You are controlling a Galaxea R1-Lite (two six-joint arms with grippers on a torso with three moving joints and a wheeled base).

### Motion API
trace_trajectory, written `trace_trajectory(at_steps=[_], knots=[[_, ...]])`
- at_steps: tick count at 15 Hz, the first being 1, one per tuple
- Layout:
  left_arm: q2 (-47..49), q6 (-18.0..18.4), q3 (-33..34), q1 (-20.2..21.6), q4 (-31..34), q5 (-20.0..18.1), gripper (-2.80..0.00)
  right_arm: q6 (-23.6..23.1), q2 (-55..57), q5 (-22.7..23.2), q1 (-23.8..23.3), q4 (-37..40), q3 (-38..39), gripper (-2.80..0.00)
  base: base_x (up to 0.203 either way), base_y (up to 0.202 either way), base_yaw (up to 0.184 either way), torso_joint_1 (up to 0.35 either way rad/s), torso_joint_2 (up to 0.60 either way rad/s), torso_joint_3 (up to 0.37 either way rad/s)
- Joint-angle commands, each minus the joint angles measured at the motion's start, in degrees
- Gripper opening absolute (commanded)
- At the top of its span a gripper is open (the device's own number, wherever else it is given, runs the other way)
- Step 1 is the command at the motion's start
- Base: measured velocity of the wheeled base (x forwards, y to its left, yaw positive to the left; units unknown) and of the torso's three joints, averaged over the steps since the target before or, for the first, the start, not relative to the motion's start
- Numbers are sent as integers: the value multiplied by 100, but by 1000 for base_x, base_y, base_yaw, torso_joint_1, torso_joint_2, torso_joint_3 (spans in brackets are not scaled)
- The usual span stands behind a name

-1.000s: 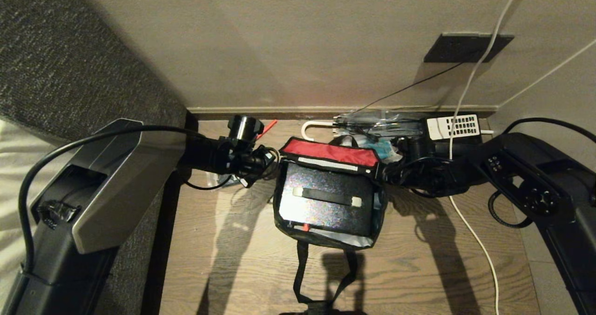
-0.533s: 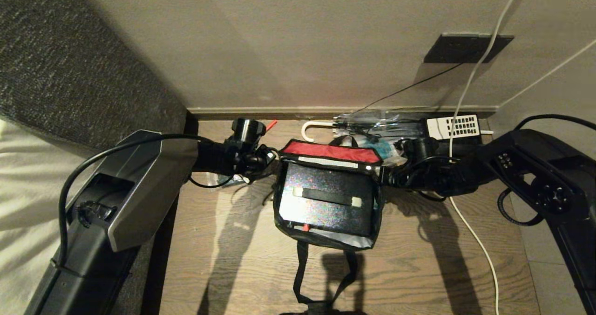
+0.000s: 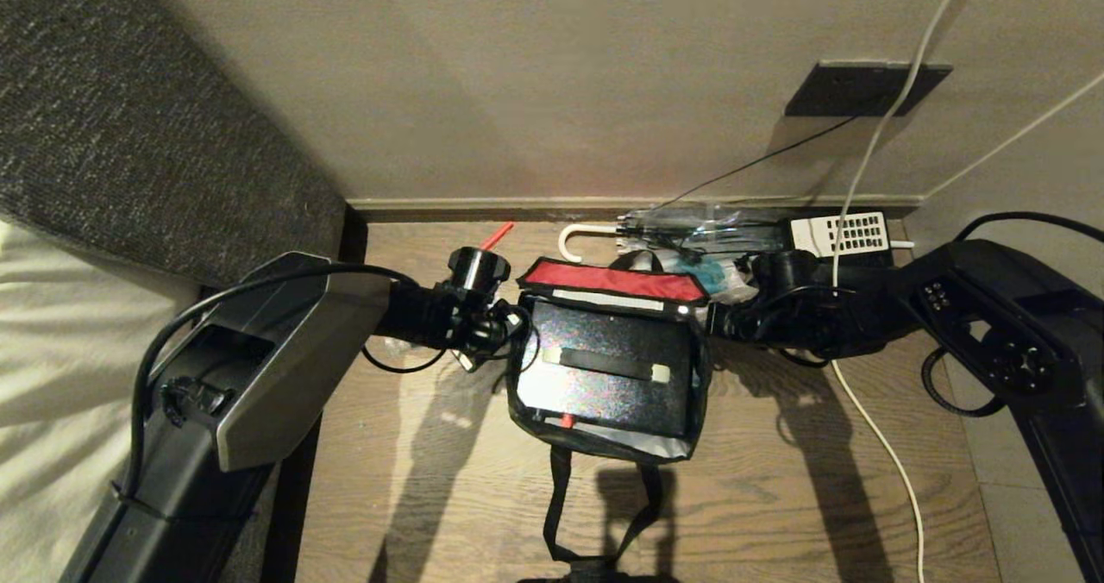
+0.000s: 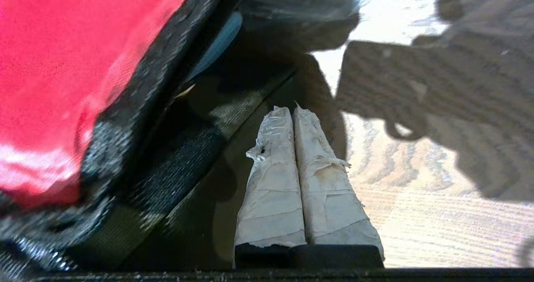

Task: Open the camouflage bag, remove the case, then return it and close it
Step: Close the top of the storage box

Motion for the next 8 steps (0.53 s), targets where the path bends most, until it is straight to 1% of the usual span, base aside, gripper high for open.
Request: trace_trajectory(at_steps=[1, 3, 6, 8], knots=[[73, 91, 94, -14, -9, -2, -280, 18, 53, 4, 4, -15, -60, -280, 0, 0, 0, 0, 0, 0], [65, 85, 94, -32, 0, -37, -280, 27, 53, 4, -5, -8, -52, -280, 0, 0, 0, 0, 0, 0], [-25, -25, 156, -278, 201, -62, -280, 18, 133, 4, -72, -4, -134, -280, 0, 0, 0, 0, 0, 0], [-106, -354, 181, -437, 450, -107, -280, 18, 251, -2, -106, 113, -411, -280, 0, 0, 0, 0, 0, 0]])
